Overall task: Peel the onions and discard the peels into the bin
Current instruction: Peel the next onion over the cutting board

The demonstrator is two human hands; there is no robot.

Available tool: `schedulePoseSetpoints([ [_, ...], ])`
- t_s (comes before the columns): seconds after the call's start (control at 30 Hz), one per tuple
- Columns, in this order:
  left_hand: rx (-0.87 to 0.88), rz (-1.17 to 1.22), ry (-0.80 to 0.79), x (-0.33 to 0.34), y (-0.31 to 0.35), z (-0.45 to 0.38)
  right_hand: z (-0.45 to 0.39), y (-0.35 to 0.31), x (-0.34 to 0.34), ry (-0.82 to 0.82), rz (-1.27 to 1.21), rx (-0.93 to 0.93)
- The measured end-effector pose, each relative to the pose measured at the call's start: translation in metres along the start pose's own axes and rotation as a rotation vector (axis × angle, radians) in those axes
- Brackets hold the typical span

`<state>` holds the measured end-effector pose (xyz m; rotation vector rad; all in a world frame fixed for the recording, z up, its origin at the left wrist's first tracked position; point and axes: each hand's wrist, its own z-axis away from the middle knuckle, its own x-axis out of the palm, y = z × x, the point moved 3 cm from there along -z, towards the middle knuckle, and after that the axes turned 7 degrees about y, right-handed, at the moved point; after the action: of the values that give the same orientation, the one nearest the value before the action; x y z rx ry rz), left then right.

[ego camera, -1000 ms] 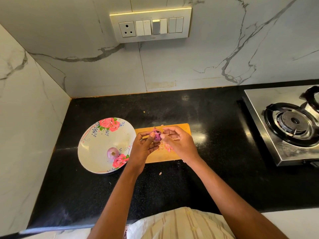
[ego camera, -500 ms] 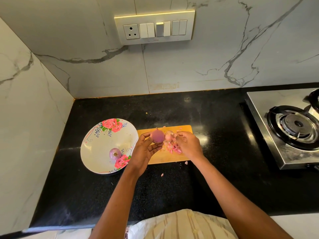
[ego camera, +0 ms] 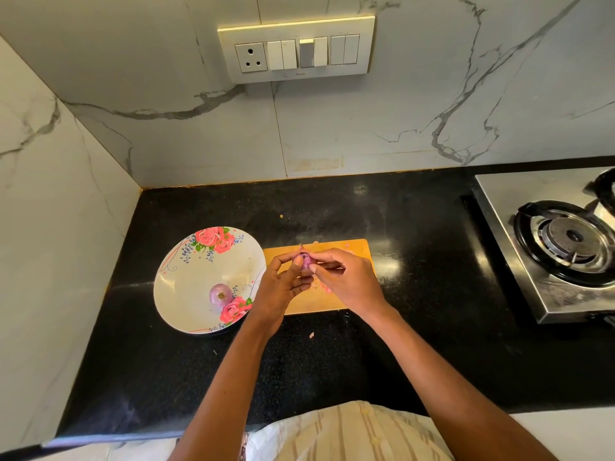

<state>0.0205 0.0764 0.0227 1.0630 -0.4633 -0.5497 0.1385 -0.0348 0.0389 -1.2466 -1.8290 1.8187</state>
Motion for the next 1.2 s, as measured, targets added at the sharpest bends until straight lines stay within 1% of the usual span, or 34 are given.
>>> schedulePoseSetpoints([
  [0.43,-0.011,-0.080,0.009,-0.003,-0.001,0.000,0.001,0.005,-0.002,0.031,0.025,0.023],
  [0.6,0.009,-0.041,0.012,-0.001,0.001,0.001,0.003,0.001,0.000,-0.015,-0.151,0.139],
  [0.67,0.014,-0.042,0.006,-0.001,0.002,0.001,0.004,0.001,0.001,-0.020,-0.176,0.157],
  [0.83,0.027,-0.051,-0.014,-0.001,0.003,0.004,0.000,0.007,-0.002,0.068,-0.123,0.161],
  [0.97,0.011,-0.010,-0.038,-0.003,0.005,0.005,-0.006,0.023,-0.009,0.108,-0.078,0.263],
  [1.07,-0.003,0.013,-0.042,-0.004,0.005,0.006,-0.007,0.033,-0.012,0.079,0.046,0.317],
  [1.13,0.001,0.013,-0.032,-0.005,0.005,0.005,-0.006,0.028,-0.011,0.065,-0.006,0.294],
  [1.2,0.009,0.011,-0.022,-0.005,0.006,0.004,-0.004,0.013,-0.007,0.000,-0.120,0.245],
])
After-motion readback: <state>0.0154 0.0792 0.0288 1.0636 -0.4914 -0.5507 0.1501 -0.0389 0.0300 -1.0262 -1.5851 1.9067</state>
